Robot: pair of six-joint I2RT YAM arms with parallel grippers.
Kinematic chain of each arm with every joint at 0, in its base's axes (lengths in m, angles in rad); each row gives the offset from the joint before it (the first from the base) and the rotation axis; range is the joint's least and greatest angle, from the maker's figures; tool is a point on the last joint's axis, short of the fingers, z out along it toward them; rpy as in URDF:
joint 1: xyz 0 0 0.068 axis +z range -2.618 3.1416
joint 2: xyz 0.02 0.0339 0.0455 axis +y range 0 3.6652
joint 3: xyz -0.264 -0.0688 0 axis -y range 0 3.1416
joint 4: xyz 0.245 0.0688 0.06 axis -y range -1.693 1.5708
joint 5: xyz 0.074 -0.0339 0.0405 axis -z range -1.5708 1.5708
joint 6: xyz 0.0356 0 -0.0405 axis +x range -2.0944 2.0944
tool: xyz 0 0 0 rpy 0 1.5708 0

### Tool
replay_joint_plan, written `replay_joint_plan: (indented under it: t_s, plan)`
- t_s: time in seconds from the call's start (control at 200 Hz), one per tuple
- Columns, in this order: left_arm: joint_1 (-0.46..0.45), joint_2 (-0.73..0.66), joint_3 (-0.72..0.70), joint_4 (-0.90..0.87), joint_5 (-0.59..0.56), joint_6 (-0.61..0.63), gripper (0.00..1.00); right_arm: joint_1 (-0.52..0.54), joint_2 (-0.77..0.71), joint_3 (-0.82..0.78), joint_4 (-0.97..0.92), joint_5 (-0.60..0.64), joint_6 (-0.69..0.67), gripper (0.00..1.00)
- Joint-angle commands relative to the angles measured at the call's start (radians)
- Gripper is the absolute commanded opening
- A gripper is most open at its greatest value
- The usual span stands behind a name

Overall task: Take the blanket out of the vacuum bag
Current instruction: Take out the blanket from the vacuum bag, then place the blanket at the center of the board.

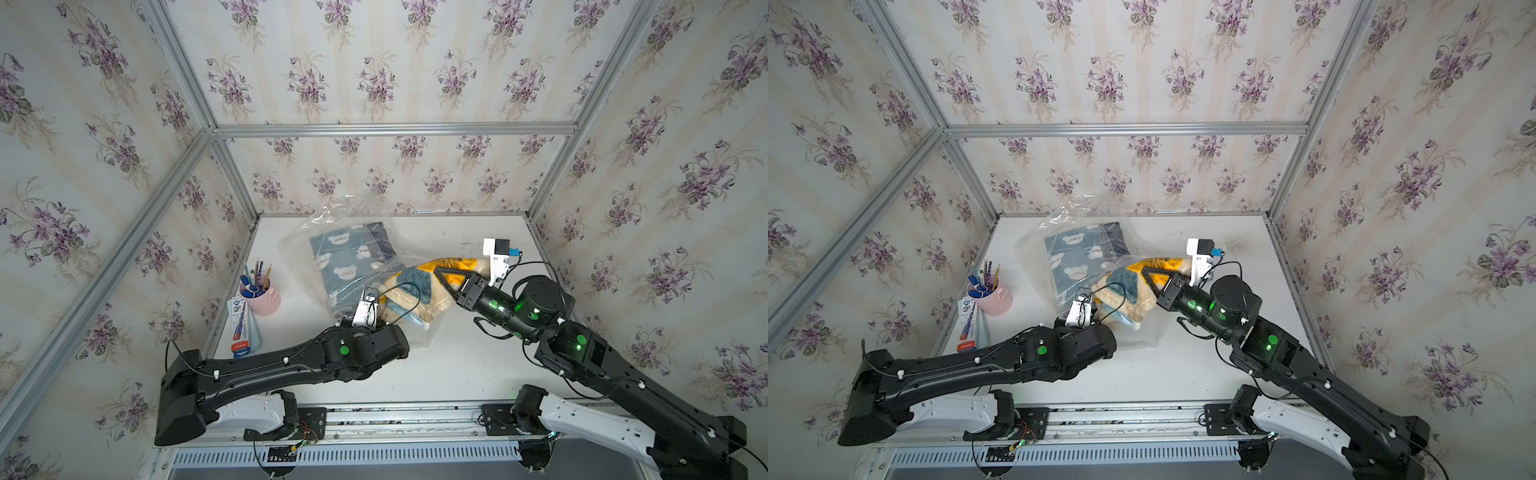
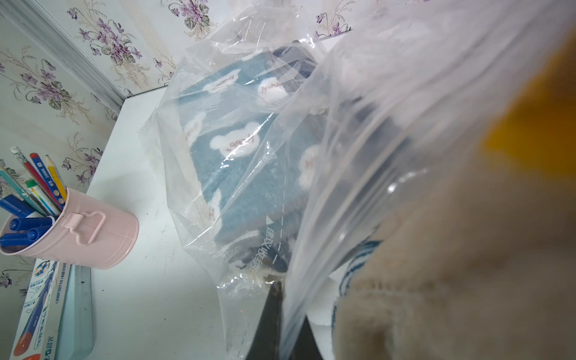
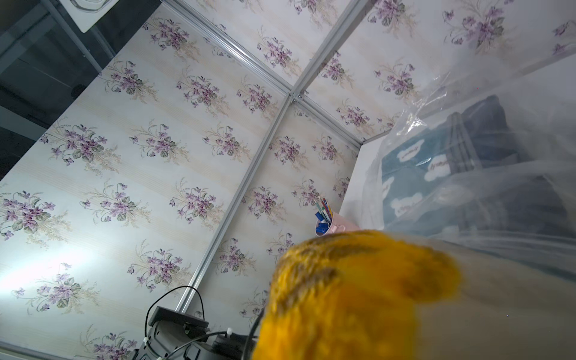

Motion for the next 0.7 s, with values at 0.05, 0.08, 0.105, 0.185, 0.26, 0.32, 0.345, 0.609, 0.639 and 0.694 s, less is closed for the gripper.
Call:
replay_joint_plan:
  t_s: [0.05,0.08,0.105,0.185,0.26,0.32,0.345,0.609,0.639,0.694]
  plan:
    - [0.002,-0.022,-0.021,-0.005,-0.019,-0.033,0.05,-0.055,0.043,0.125,-0.057,0.024,-0.121,0.0]
    - [0.002,-0.026,-0.023,-0.006,-0.02,-0.034,0.05,-0.077,0.052,0.15,-0.061,0.003,-0.129,0.0]
    - [0.002,-0.029,-0.026,-0.006,-0.022,-0.033,0.05,-0.097,0.058,0.169,-0.062,-0.013,-0.132,0.0]
    - [0.002,-0.034,-0.031,-0.008,-0.028,-0.031,0.05,-0.162,0.093,0.227,-0.073,-0.066,-0.143,0.0]
    - [0.002,-0.037,-0.031,-0.009,-0.033,-0.026,0.05,-0.242,0.131,0.276,-0.078,-0.148,-0.141,0.0]
    - [0.004,-0.039,-0.034,-0.006,-0.032,-0.024,0.05,-0.314,0.158,0.298,-0.064,-0.223,-0.121,0.0]
    - [0.005,-0.04,-0.034,-0.005,-0.033,-0.023,0.05,-0.347,0.167,0.301,-0.049,-0.256,-0.111,0.0]
    - [0.014,-0.036,-0.058,0.026,-0.013,-0.01,0.05,-0.547,0.27,0.431,0.003,-0.44,-0.073,0.0]
    - [0.016,-0.034,-0.06,0.029,-0.012,-0.008,0.05,-0.556,0.282,0.457,-0.004,-0.451,-0.073,0.0]
    - [0.02,-0.033,-0.064,0.035,-0.011,-0.006,0.05,-0.573,0.298,0.498,-0.017,-0.462,-0.075,0.0]
